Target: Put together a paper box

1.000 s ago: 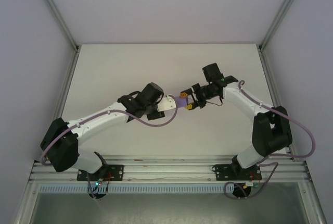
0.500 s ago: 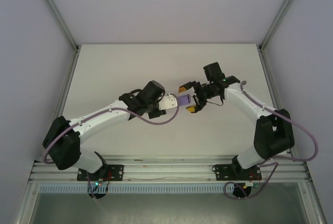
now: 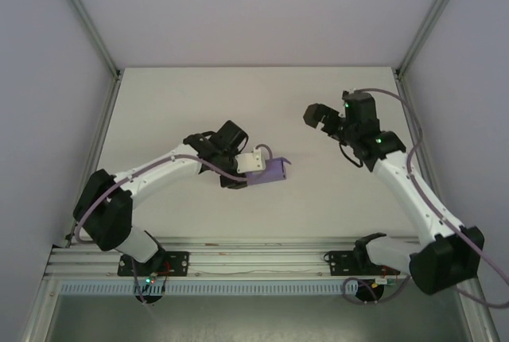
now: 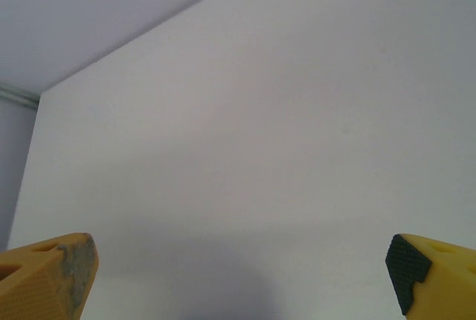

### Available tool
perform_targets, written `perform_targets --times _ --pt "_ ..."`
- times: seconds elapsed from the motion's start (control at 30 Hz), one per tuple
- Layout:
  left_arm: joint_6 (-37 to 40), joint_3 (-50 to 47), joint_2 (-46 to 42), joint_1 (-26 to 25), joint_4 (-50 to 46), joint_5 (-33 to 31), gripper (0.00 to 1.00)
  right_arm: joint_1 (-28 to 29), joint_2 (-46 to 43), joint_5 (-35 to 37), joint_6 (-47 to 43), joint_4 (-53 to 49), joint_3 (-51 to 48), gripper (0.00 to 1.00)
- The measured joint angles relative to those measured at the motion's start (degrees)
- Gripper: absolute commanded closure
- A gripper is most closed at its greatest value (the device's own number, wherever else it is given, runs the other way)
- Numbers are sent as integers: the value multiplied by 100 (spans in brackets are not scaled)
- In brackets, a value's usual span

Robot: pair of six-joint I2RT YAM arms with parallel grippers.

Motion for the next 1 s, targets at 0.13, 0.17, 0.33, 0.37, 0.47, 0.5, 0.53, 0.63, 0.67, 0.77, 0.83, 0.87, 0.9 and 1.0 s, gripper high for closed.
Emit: perform_targets --times 0.13,0.17,0.33,0.37,0.47,0.5,0.53,0.63,0.67,0.77,0.83,0.87,0.9,1.0 --pt "79 341 391 116 -293 264 61 2 -177 -973 -1880 9 -221 3" --pt "114 457 511 127 -367 321 61 22 -166 -1207 -2269 -55 -221 4" --pt "219 984 1086 162 -688 439 61 313 13 -1757 -3759 -649 -160 13" --pt "221 1078 1165 168 -752 448 61 385 107 -1768 -3928 -732 -131 16" --pt "236 1298 1342 173 -916 457 61 590 463 -1764 -4269 -885 -105 29" --pt "236 1360 1392 173 -968 459 61 656 581 -1762 -4339 -925 -105 34" --pt "236 1436 1451 173 -1027 463 61 719 708 -1751 -4395 -957 -105 38" --pt "236 1591 1576 177 -1156 483 60 839 968 -1720 -4505 -979 -105 45" --pt "236 1624 1604 184 -1182 485 60 850 1025 -1698 -4511 -981 -105 49" --pt "236 1661 1624 186 -1237 490 60 859 1093 -1615 -4476 -918 -105 63" --pt "236 1659 1624 186 -1237 490 60 859 1110 -1589 -4450 -852 -105 65" --pt "236 1661 1624 186 -1237 490 60 859 1117 -1587 -4435 -824 -105 66" --pt "236 1661 1624 186 -1237 490 60 859 1123 -1574 -4417 -791 -107 67" --pt "236 1663 1624 186 -1239 490 60 859 1137 -1515 -4393 -728 -116 77"
